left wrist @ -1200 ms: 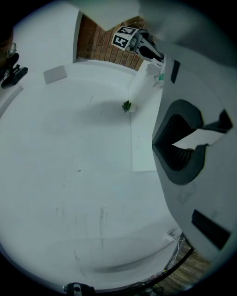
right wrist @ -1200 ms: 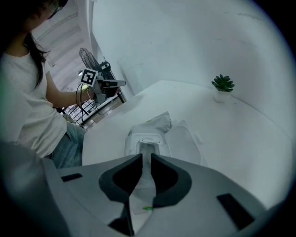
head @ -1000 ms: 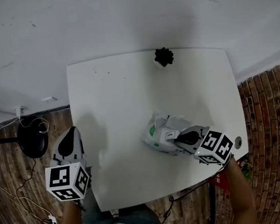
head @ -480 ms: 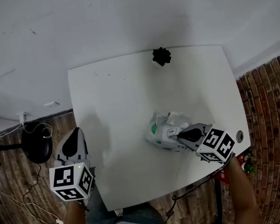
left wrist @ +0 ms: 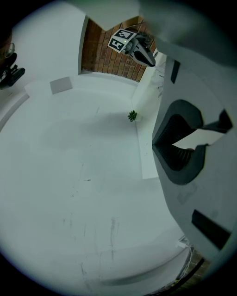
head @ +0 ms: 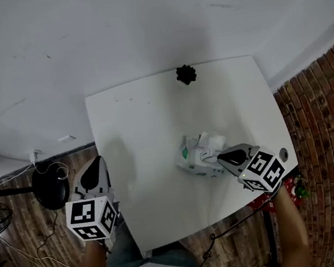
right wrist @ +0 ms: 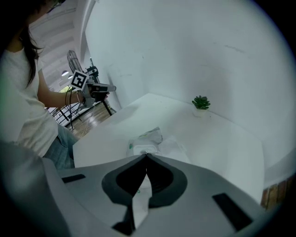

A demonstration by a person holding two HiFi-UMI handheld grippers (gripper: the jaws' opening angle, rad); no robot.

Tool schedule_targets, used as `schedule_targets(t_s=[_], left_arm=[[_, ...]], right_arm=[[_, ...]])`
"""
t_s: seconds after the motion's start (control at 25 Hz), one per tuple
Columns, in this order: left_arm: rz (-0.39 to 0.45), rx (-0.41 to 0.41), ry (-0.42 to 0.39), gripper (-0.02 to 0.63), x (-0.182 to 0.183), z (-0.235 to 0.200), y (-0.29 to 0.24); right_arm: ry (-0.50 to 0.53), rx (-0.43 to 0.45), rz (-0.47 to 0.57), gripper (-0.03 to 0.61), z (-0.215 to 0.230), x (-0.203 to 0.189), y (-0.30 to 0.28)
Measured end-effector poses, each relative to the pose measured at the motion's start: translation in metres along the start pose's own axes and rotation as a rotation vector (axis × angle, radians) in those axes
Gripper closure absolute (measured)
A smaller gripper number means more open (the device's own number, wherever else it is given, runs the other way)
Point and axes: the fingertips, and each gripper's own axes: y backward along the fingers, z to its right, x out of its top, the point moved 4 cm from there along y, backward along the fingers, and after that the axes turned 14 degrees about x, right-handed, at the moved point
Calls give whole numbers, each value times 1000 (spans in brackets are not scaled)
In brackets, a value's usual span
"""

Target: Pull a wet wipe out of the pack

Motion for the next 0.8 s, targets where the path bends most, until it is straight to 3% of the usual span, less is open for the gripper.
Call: schedule_targets(t_s=[0.8], left_arm=[[82, -92, -17, 614, 36, -12, 23]], right_arm=[[-48, -258, 132, 575, -31, 28, 56]])
